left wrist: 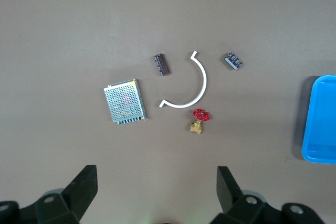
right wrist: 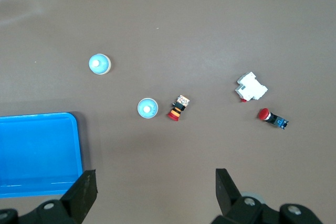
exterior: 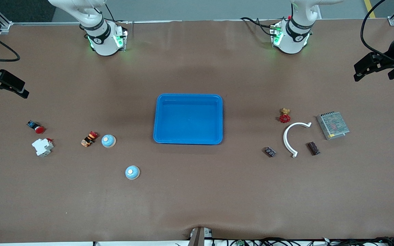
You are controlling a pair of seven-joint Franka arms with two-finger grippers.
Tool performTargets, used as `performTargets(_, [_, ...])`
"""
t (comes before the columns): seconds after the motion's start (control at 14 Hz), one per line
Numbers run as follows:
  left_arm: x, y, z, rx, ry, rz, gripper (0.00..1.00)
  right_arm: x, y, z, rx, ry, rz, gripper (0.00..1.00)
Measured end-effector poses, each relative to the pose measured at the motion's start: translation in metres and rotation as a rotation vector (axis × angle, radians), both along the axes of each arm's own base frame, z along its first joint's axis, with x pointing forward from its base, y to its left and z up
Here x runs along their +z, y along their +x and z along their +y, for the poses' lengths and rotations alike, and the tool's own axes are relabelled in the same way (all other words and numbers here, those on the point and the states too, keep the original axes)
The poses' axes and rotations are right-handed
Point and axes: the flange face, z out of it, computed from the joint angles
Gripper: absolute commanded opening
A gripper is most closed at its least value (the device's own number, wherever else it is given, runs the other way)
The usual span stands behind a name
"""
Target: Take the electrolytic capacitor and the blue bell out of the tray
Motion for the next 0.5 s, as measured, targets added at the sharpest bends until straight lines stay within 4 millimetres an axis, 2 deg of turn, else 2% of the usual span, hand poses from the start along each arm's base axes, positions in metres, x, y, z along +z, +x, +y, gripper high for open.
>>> performTargets(0.5, [0.0002, 0.0000, 0.0001, 0.000, 0.000, -0.001, 1.00, 0.0010, 0.0011, 0.0000, 0.000, 0.000, -0.011, 1.00])
